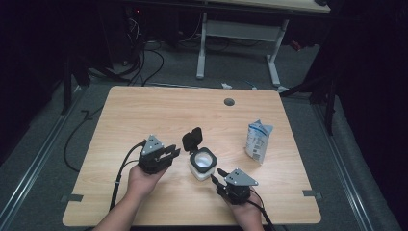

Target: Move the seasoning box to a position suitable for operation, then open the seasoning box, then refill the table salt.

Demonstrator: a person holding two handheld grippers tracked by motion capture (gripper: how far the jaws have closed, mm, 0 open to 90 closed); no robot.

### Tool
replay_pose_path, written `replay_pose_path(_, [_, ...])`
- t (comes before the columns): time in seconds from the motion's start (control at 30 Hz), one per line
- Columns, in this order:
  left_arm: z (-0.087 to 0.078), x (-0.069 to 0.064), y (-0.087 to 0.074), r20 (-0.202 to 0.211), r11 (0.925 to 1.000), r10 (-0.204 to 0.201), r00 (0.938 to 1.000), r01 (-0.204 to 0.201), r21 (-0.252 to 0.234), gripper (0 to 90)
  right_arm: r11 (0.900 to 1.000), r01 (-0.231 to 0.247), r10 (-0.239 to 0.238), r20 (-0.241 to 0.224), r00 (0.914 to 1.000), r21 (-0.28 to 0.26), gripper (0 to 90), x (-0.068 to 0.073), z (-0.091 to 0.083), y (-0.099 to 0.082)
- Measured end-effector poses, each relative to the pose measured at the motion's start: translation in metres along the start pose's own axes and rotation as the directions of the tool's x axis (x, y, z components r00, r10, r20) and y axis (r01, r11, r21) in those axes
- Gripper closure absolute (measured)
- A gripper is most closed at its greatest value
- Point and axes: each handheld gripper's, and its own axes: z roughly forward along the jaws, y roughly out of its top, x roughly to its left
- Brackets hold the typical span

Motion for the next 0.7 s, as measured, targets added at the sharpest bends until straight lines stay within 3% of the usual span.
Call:
replay_pose_path(0.4, [0.009, 0.001, 0.016, 0.005, 0.9999, -0.010, 0.9999, 0.010, -0.004, 79.5, 1.0000, -0.004, 0.004, 0.012, 0.9999, -0.006, 69.3, -0.002, -0.004, -0.002])
replay_pose_path(0.63, [0.013, -0.002, 0.023, 0.013, 0.9998, -0.007, 0.9999, 0.007, -0.020, 86.1, 1.0000, -0.005, 0.005, -0.001, 1.0000, 0.007, 89.8, -0.002, -0.003, -0.002])
replay_pose_path(0.7, [0.013, -0.003, 0.025, 0.012, 0.9998, -0.003, 0.9999, 0.004, -0.022, 87.8, 0.9999, -0.008, 0.008, -0.012, 0.9999, 0.011, 89.8, -0.002, -0.002, -0.001])
